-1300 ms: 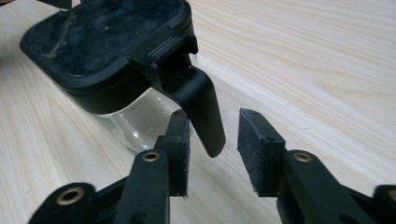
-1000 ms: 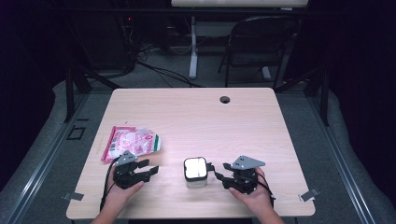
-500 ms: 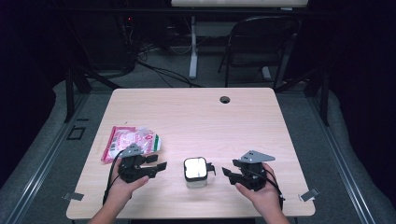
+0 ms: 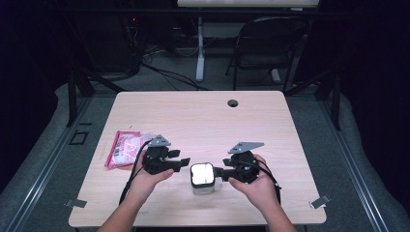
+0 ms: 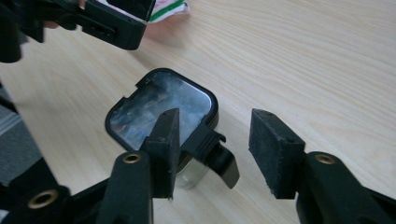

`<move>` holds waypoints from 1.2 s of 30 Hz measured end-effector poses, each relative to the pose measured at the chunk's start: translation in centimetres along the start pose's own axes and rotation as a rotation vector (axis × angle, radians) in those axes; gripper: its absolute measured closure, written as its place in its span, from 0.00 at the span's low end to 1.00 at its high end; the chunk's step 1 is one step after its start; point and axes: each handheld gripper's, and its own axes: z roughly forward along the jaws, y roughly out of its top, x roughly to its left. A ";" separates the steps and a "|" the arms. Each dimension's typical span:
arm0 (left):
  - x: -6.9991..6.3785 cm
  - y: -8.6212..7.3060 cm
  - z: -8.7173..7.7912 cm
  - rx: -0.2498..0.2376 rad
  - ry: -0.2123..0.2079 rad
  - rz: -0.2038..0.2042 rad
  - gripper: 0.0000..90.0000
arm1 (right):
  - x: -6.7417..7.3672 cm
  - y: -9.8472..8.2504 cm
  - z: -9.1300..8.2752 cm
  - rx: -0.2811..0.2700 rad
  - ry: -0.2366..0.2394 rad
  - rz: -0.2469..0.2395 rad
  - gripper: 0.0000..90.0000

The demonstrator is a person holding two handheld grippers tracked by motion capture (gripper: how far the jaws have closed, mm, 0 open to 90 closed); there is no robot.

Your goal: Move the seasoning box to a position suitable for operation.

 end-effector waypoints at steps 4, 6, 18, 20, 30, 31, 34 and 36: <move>-0.3 0.1 0.0 -0.024 -0.039 -0.012 0.54 | 0.3 0.4 0.9 0.030 -0.059 -0.007 0.59; -0.4 0.1 -0.2 -0.031 -0.052 -0.022 0.55 | 0.4 0.2 0.9 0.040 -0.053 -0.001 0.63; -2.0 -0.4 -0.8 0.084 0.014 0.087 0.66 | 0.5 -0.4 0.4 0.050 -0.086 0.111 0.79; -1.9 -0.7 -0.6 0.093 0.000 0.066 0.66 | 0.7 -0.2 0.6 0.058 -0.084 0.114 0.81; -2.2 -1.2 -0.3 0.139 -0.016 0.039 0.69 | 0.9 -0.1 1.2 0.082 -0.083 0.131 0.89; -2.2 -1.3 -0.2 0.140 -0.010 0.031 0.69 | 1.0 -0.1 1.2 0.079 -0.079 0.137 0.89; -2.3 -1.5 0.0 0.142 -0.002 0.035 0.69 | 1.0 -0.1 1.5 0.084 -0.080 0.139 0.90; -2.2 -1.6 0.1 0.153 -0.002 0.038 0.68 | 1.0 -0.1 1.7 0.090 -0.065 0.141 0.91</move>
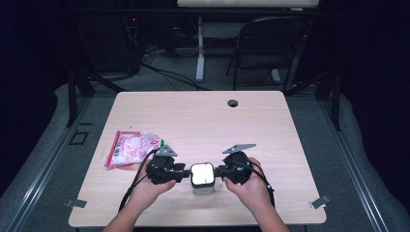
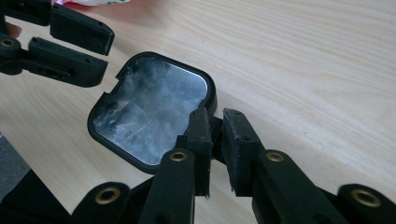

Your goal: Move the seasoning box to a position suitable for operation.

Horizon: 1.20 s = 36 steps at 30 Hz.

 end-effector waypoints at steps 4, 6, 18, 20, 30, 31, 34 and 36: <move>0.1 -0.3 0.2 0.011 -0.011 0.002 0.73 | -0.1 0.0 0.1 0.003 0.014 0.012 0.92; 0.1 -0.3 0.3 0.020 0.000 0.007 0.77 | -0.1 0.0 0.1 0.002 0.016 0.012 0.93; -0.1 -0.7 0.9 0.054 -0.003 0.031 0.91 | -0.1 -0.1 0.1 -0.005 0.017 0.018 0.96; -0.1 -0.7 1.0 0.060 0.006 0.038 0.91 | -0.1 -0.1 0.1 -0.005 0.017 0.019 0.96; -0.2 -0.6 0.9 0.054 0.002 0.039 0.92 | -0.3 -0.1 0.1 -0.005 0.026 0.043 0.96; -0.1 -0.6 0.9 0.052 0.000 0.038 0.92 | -0.4 -0.2 0.1 -0.012 0.031 0.052 0.96; 0.0 -0.5 0.6 0.038 -0.017 0.037 0.92 | -0.7 -0.2 0.1 -0.011 0.048 0.062 0.96; 0.0 -0.4 0.6 0.039 -0.026 0.036 0.92 | -0.8 -0.2 0.1 -0.015 0.057 0.070 0.96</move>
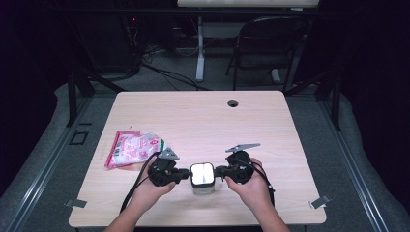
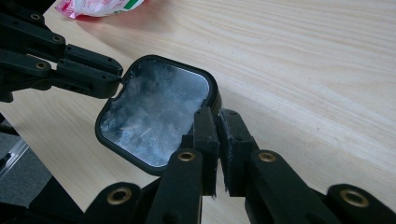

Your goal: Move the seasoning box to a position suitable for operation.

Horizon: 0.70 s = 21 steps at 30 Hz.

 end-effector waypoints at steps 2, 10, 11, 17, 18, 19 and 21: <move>0.0 0.0 0.1 0.008 0.031 0.005 0.92 | 0.0 0.0 0.0 -0.001 0.004 0.010 0.96; 0.1 -0.2 0.6 0.033 0.015 0.008 0.93 | 0.0 -0.1 0.0 -0.005 0.007 0.019 0.96; 0.0 -0.2 0.6 0.034 0.020 0.012 0.93 | 0.0 -0.1 0.0 -0.003 0.006 0.018 0.96; 0.1 -0.1 0.4 0.017 -0.006 0.005 0.93 | 0.0 -0.1 0.0 -0.002 0.003 0.015 0.96; 0.0 0.0 0.3 0.007 -0.019 0.001 0.93 | 0.0 -0.1 0.0 -0.001 0.001 0.015 0.96; 0.0 0.0 0.3 0.007 -0.019 0.001 0.93 | 0.0 -0.1 0.0 -0.001 0.001 0.015 0.96; -0.1 0.1 0.2 -0.002 -0.025 0.008 0.92 | 0.0 -0.1 0.0 -0.001 0.002 0.015 0.96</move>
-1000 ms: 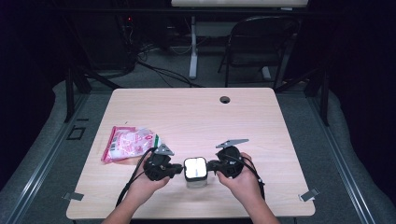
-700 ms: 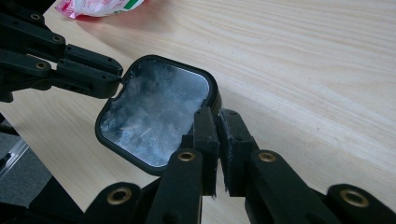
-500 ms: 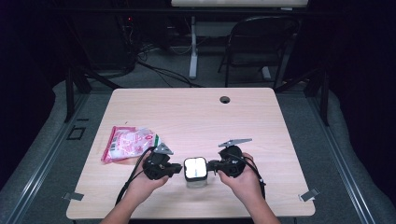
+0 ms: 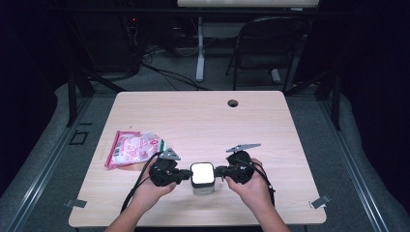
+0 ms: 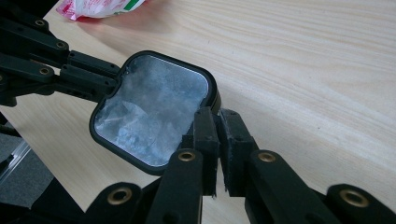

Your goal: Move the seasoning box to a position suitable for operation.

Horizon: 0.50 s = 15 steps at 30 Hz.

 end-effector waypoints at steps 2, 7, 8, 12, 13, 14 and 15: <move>-0.2 0.1 0.0 -0.012 0.003 0.002 0.91 | 0.0 0.0 0.0 0.000 0.000 -0.001 0.96; -0.4 0.4 -0.3 -0.020 0.011 0.014 0.90 | 0.2 -0.1 -0.3 0.005 -0.011 -0.029 0.88; -0.4 0.5 -0.3 -0.024 0.011 0.013 0.89 | 0.4 -0.1 -0.4 0.002 -0.008 -0.037 0.86; -0.5 0.8 -0.5 -0.036 0.014 0.014 0.85 | 1.7 -0.2 -1.0 0.012 0.005 -0.093 0.77; -0.5 0.9 -0.6 -0.042 0.017 0.016 0.83 | 2.2 -0.2 -1.2 0.022 0.007 -0.115 0.73; -0.5 0.9 -0.6 -0.042 0.017 0.016 0.83 | 2.2 -0.2 -1.2 0.022 0.007 -0.115 0.73; -0.6 1.0 -0.7 -0.044 0.017 0.015 0.83 | 2.5 -0.3 -1.1 0.023 0.009 -0.130 0.70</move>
